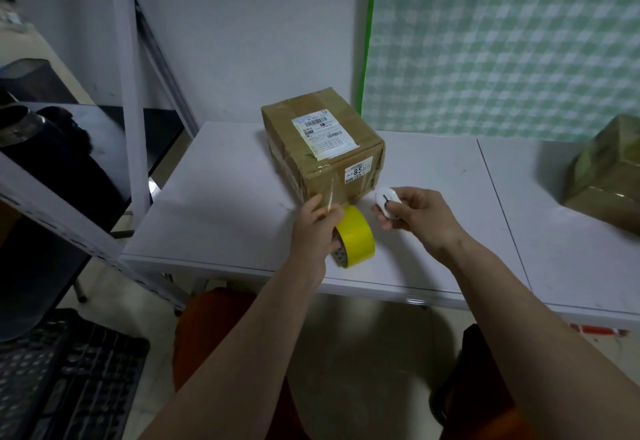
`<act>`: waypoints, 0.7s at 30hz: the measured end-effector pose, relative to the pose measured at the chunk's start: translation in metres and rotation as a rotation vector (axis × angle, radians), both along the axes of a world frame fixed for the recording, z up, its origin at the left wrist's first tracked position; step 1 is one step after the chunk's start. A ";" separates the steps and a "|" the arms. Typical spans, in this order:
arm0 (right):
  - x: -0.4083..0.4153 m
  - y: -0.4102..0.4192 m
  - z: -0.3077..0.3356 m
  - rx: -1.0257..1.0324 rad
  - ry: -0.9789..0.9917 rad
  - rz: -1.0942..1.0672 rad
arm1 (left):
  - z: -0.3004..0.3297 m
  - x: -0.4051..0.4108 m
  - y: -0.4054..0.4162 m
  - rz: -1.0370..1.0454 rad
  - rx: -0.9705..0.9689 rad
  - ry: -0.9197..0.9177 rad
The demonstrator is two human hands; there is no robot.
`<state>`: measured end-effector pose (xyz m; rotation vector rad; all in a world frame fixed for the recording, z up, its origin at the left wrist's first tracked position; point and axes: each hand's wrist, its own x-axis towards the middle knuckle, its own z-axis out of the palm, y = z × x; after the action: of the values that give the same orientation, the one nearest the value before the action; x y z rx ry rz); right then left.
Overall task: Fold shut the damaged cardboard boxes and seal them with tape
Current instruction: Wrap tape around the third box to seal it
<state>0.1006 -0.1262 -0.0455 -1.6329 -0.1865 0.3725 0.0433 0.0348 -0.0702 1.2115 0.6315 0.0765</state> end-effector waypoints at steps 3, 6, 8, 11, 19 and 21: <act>0.001 0.016 0.009 -0.110 -0.164 0.007 | 0.000 0.002 0.001 0.054 -0.058 0.038; 0.004 0.030 0.013 -0.312 -0.373 0.013 | -0.001 0.005 0.003 0.108 -0.120 0.044; 0.004 0.037 0.012 -0.469 -0.555 0.034 | -0.002 0.007 0.003 0.130 -0.154 0.043; 0.004 0.046 0.009 -0.581 -0.875 0.132 | -0.005 0.008 0.001 0.175 -0.158 0.039; 0.006 0.062 0.010 -0.686 -1.177 0.244 | -0.007 0.009 0.004 0.153 -0.124 0.039; 0.007 0.065 0.009 -0.705 -1.201 0.274 | -0.007 0.010 0.005 0.150 -0.125 0.040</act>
<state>0.1072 -0.0614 -0.0361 -2.3553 -1.3023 -0.4551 0.0534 0.0400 -0.0776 1.0459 0.7505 0.1367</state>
